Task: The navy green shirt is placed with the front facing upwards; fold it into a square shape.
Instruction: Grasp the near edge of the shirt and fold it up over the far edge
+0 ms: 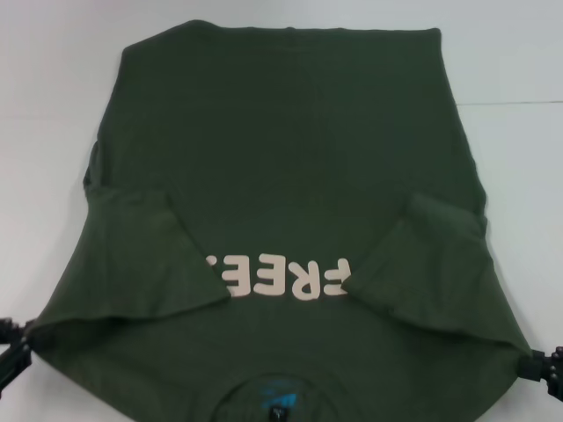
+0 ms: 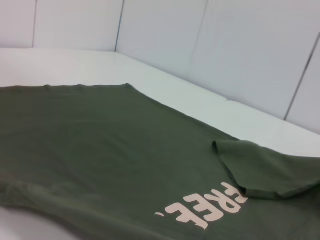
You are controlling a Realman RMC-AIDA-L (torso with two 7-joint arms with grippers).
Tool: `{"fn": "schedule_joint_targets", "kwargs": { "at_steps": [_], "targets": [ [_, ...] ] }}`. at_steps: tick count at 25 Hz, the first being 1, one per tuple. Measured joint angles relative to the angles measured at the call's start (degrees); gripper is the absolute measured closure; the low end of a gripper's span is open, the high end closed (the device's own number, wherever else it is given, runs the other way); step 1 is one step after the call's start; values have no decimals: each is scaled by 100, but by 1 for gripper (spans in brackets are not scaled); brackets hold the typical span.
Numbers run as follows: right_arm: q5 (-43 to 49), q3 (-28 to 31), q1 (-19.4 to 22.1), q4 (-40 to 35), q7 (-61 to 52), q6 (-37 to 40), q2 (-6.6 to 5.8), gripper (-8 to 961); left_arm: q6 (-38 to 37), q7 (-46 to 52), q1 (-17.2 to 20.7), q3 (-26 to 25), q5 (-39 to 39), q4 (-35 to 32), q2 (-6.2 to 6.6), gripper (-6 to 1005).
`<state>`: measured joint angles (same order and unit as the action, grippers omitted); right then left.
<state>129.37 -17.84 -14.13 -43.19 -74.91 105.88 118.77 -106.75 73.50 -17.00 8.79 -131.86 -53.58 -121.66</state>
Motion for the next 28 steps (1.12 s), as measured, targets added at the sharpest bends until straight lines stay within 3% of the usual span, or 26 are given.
{"fn": "schedule_joint_targets", "kwargs": {
  "at_steps": [12, 17, 28],
  "targets": [
    [-3, 458, 406, 77, 959, 443, -12, 923, -682, -404, 677, -222, -4, -305, -152, 949],
    [-41, 647, 395, 84, 1068, 515, 22, 923, -714, -340, 559, -636, 58, -111, -105, 949],
    [-384, 1182, 84, 233, 1111, 575, 59, 923, -533, -387, 501, -946, 792, 277, -102, 949]
  ]
}}
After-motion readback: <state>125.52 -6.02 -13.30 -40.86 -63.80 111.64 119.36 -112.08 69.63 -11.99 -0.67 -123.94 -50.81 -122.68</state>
